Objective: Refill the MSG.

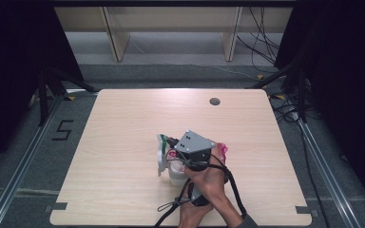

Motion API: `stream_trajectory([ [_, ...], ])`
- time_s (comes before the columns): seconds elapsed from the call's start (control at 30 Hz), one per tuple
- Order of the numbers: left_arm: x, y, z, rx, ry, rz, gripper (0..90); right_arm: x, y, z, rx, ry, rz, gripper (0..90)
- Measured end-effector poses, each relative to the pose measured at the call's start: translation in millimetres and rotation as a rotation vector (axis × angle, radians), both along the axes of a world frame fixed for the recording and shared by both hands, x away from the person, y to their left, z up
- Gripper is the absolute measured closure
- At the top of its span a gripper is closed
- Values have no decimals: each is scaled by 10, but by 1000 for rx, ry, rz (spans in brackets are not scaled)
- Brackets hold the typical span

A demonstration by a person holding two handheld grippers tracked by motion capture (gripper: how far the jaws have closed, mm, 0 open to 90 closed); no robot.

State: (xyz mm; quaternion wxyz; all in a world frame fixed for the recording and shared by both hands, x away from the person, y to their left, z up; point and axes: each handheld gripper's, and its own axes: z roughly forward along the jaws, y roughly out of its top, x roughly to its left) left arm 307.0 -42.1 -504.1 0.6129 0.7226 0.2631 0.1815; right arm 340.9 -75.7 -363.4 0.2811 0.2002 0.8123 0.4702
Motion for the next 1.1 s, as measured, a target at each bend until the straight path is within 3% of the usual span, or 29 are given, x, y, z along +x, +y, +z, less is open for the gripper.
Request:
stream_trajectory([
  [0.2, -8, 5, 5, 4, 3, 5, 759, 11, -19, 9, 11, 2, 6, 896],
  [0.27, -3, -7, -4, -5, 7, 3, 759, 14, -19, 5, 9, 3, 4, 896],
  [0.3, -3, -31, -10, -36, 15, 19, 759, 20, -20, 0, 7, 10, 1, 896],
  [0.5, -6, -35, -8, -46, 19, 28, 761, 31, -39, 10, 21, 16, 1, 896],
  [0.7, -16, -17, 10, -36, 8, 25, 760, 25, -33, 26, 18, 6, 5, 896],
  [0.73, -15, -22, 6, -51, 18, 29, 761, 28, -31, 28, 18, 6, 8, 896],
  [0.77, -2, -18, -8, -30, 17, 35, 761, 36, -28, 16, 17, 3, 2, 896],
  [0.87, -6, -35, -17, -43, 17, 11, 759, 67, -46, -12, 17, 13, 0, 896],
  [1.03, -19, -26, 9, -44, 14, 33, 760, 20, -34, 39, 24, 1, 6, 896],
  [1.1, -9, -38, -11, -45, 21, 25, 760, 45, -36, 6, 19, 22, -7, 896],
])
